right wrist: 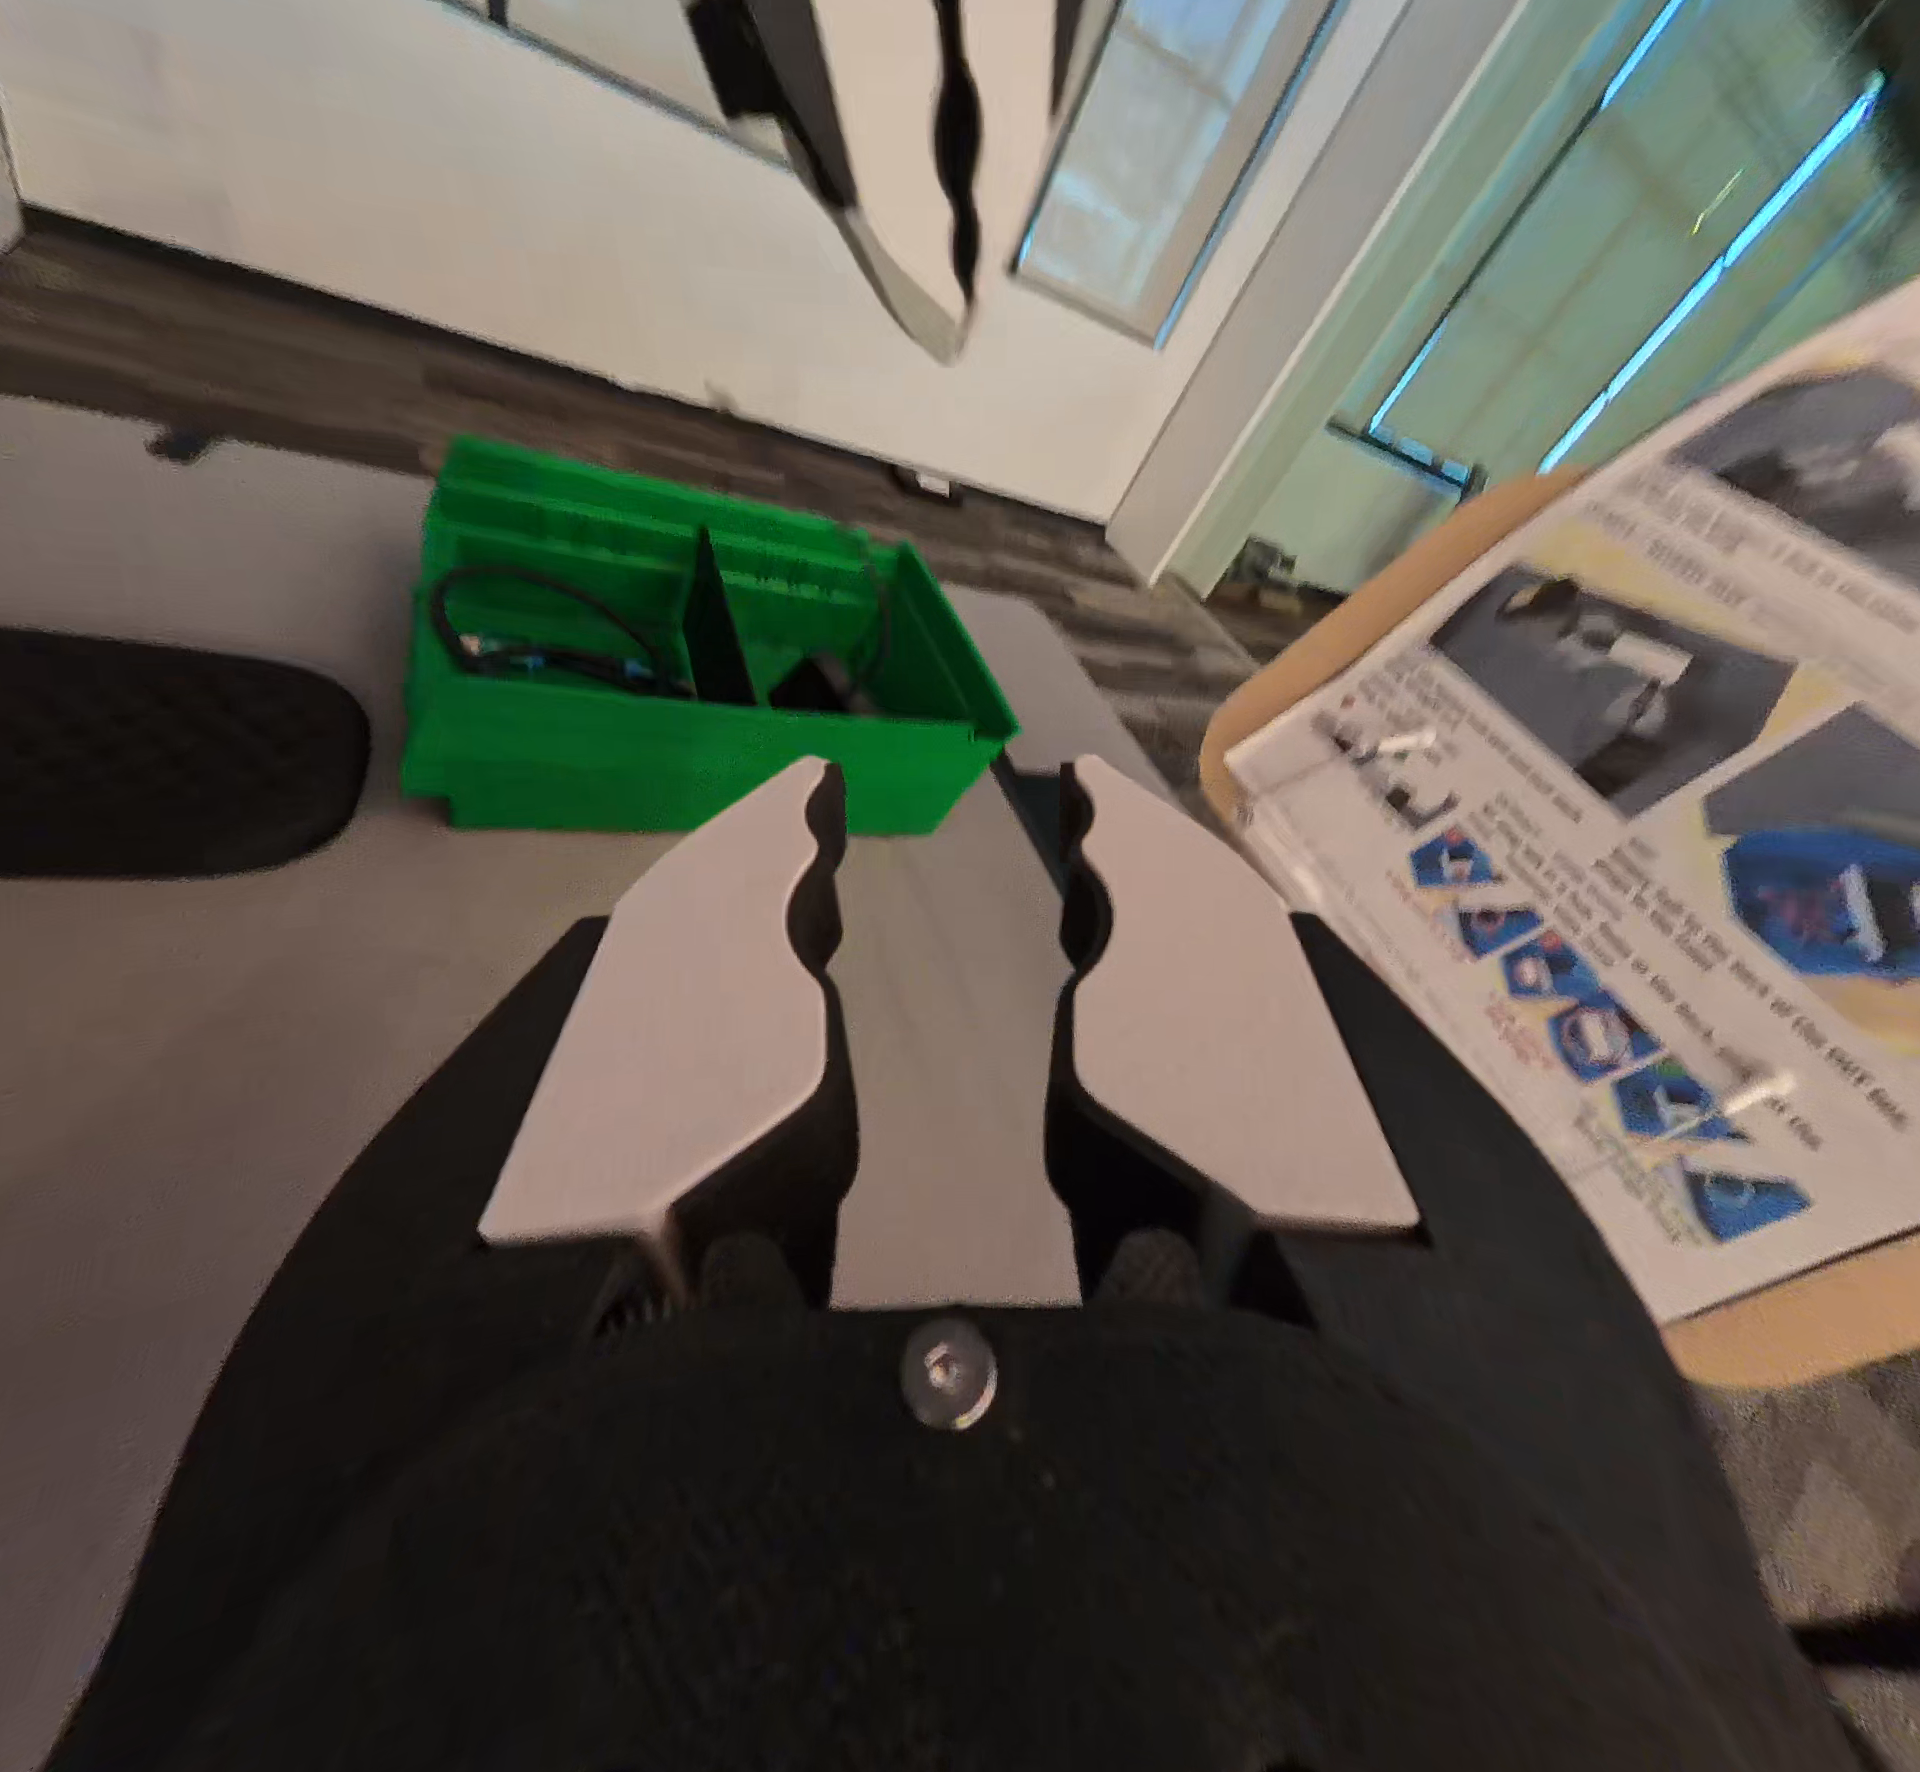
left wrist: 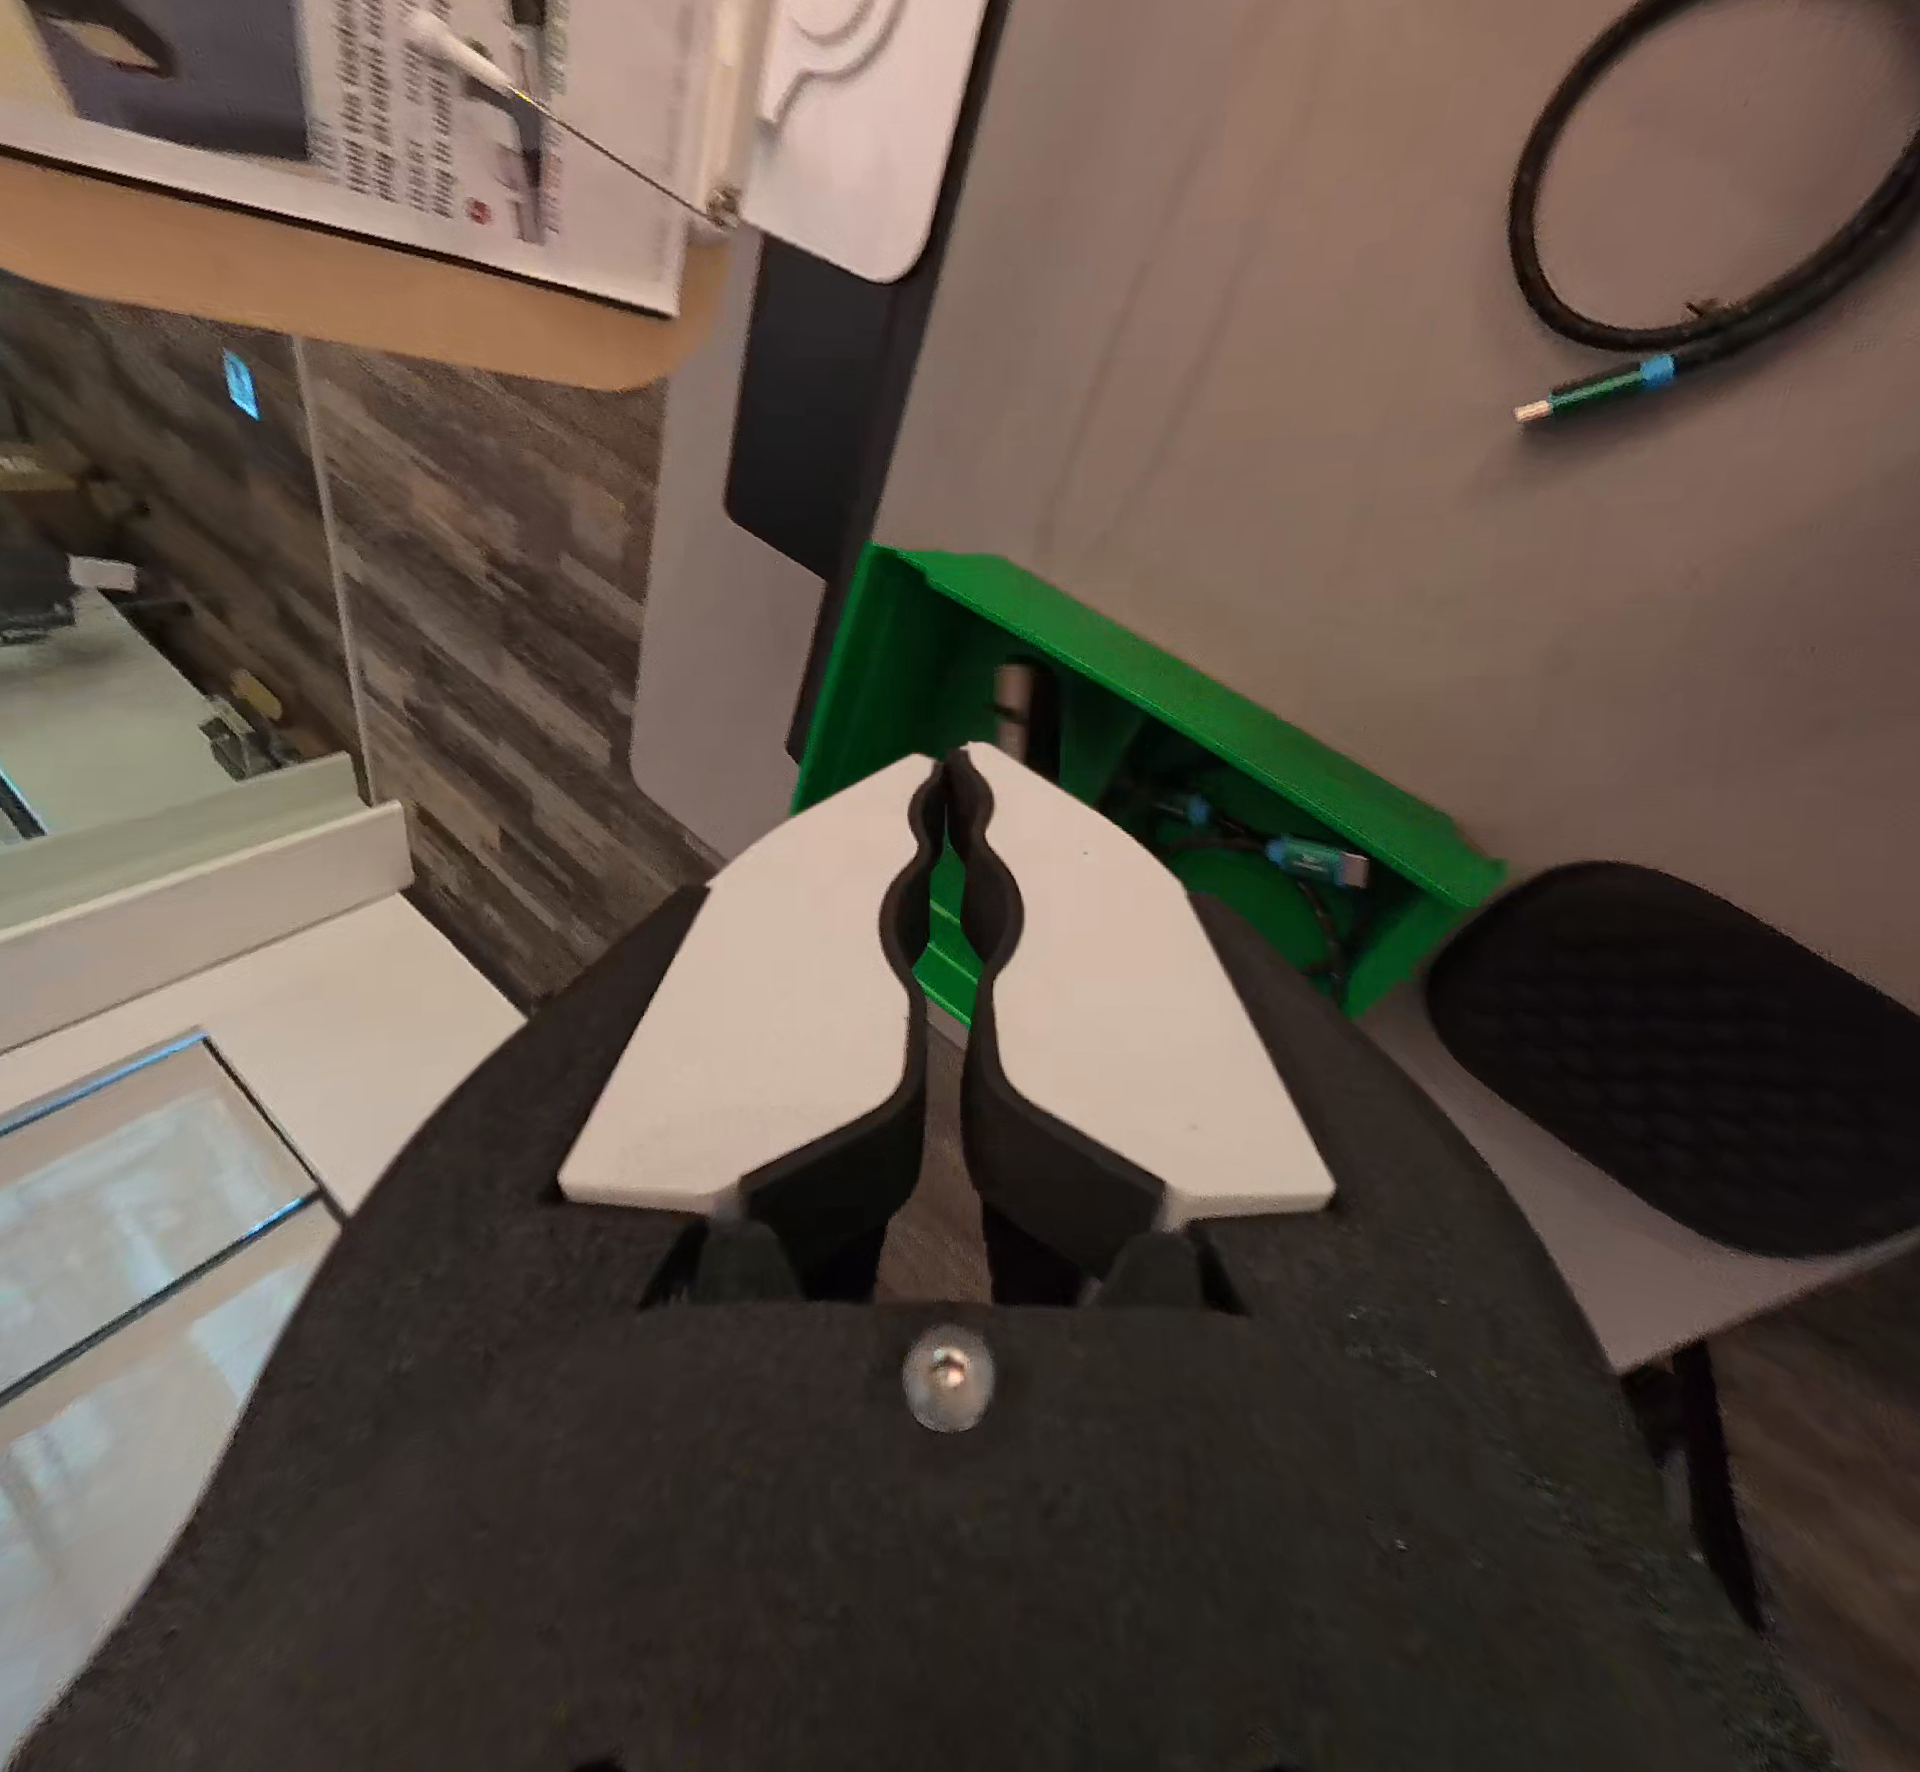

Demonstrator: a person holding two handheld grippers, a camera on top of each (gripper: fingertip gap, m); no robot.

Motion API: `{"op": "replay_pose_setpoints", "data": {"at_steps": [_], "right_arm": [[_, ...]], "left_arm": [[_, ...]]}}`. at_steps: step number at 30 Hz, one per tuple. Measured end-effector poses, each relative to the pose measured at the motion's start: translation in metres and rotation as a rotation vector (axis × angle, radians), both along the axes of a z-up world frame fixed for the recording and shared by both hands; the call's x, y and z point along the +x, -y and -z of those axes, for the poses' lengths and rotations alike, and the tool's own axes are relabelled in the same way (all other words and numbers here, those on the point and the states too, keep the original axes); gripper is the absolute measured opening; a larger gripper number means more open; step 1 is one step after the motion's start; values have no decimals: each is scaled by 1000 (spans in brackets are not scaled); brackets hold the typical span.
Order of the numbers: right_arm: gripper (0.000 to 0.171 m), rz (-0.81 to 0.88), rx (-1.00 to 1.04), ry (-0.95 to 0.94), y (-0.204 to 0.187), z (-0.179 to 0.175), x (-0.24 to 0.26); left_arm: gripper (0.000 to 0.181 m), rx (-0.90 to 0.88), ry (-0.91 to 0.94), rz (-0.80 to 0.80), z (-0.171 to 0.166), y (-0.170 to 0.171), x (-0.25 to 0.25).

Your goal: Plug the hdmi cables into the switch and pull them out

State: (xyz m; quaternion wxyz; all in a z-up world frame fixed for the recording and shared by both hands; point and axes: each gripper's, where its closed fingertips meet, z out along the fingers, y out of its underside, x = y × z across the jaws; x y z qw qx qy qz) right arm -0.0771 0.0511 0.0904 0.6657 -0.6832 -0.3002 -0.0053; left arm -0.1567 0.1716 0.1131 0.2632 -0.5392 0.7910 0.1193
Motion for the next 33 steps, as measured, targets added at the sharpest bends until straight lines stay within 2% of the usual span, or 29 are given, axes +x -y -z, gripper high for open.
{"op": "replay_pose_setpoints", "data": {"at_steps": [3, 6, 10, 13, 16, 21, 27, 30, 33], "right_arm": [[39, 16, -80, 5, -6, 19, 4], [39, 8, -78, 23, 0, 18, 5], [39, -13, -43, 17, 10, 7, 6], [39, -1, -44, 8, 12, 6, 13], [40, 22, -49, 13, 12, 8, 21], [40, 74, -79, 50, 7, 15, 32], [40, 118, -103, 104, -2, 23, 37], [40, 120, -118, 132, -7, 28, 33], [40, 104, -138, 169, -9, 35, 26]], "left_arm": [[0, 26, -50, -20, 21, 3, -11], [0, -15, -84, -107, 45, -10, -34], [15, -64, -54, -255, 75, -55, -64], [26, -139, -82, -353, 110, -89, -84], [36, -100, -191, -351, 146, -126, -101], [43, -161, -311, -359, 201, -165, -104], [44, -30, -457, -302, 236, -214, -115], [44, 27, -504, -304, 245, -227, -120], [6, 114, -551, -290, 244, -236, -125]]}}
